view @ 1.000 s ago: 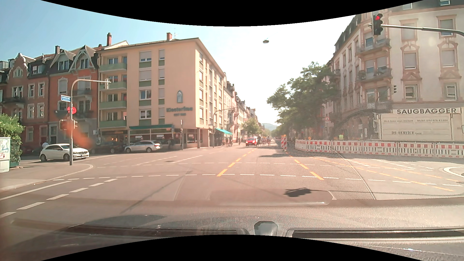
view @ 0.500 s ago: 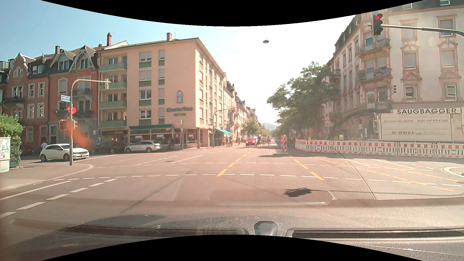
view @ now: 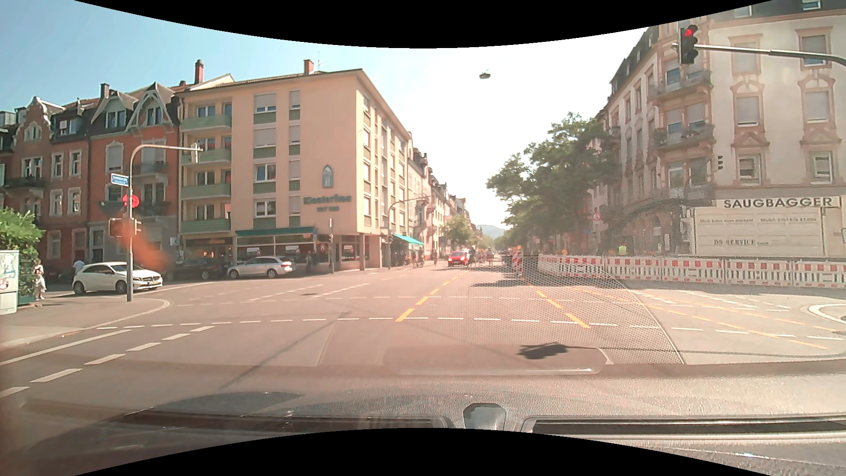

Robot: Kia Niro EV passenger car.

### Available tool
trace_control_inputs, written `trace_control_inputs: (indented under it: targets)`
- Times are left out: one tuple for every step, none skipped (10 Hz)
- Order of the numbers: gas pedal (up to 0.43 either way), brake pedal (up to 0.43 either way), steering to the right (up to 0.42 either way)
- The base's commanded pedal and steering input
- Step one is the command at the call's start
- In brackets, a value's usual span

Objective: Follow the waypoints while adhering to traffic rules and regulations

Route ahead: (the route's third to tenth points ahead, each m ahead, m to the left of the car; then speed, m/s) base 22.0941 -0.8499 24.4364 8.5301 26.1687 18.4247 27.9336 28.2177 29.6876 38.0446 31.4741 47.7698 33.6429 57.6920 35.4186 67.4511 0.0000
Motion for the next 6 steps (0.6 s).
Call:
trace_control_inputs:
  targets:
    - [0.0,0.244,0.016]
    - [0.0,0.244,0.016]
    - [0.0,0.238,0.016]
    - [0.0,0.238,0.016]
    - [0.0,0.244,0.016]
    - [0.0,0.238,0.016]
